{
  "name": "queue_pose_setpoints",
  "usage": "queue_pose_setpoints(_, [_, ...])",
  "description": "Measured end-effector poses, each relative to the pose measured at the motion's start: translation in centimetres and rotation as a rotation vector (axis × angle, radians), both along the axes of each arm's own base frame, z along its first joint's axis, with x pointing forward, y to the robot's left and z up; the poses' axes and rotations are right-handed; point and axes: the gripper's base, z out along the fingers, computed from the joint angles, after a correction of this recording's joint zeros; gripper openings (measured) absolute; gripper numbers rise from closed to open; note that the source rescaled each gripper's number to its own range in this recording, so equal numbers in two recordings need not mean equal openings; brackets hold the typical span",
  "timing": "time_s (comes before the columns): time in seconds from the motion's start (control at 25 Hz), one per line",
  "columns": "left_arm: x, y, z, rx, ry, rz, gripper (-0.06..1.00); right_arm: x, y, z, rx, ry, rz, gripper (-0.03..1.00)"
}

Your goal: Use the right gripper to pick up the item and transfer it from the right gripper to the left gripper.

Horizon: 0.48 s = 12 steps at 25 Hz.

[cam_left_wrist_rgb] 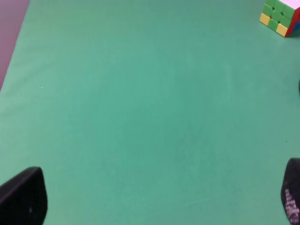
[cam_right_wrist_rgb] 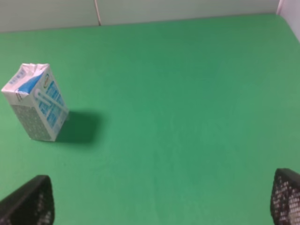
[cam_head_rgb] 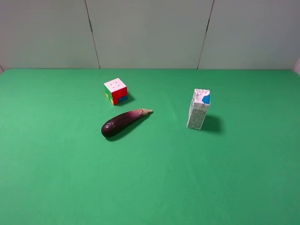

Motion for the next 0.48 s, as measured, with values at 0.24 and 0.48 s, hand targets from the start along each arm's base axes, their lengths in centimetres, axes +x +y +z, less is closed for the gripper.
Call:
queue_pose_setpoints(0.24, [0.00, 0.00, 0.00, 0.000, 0.000, 0.000, 1.00, 0.00, 0.00, -0.01, 0.000, 0.001, 0.000, 1.00])
queue_pose_setpoints(0.48, [0.00, 0.00, 0.00, 0.000, 0.000, 0.000, 1.00, 0.00, 0.00, -0.01, 0.000, 0.001, 0.000, 1.00])
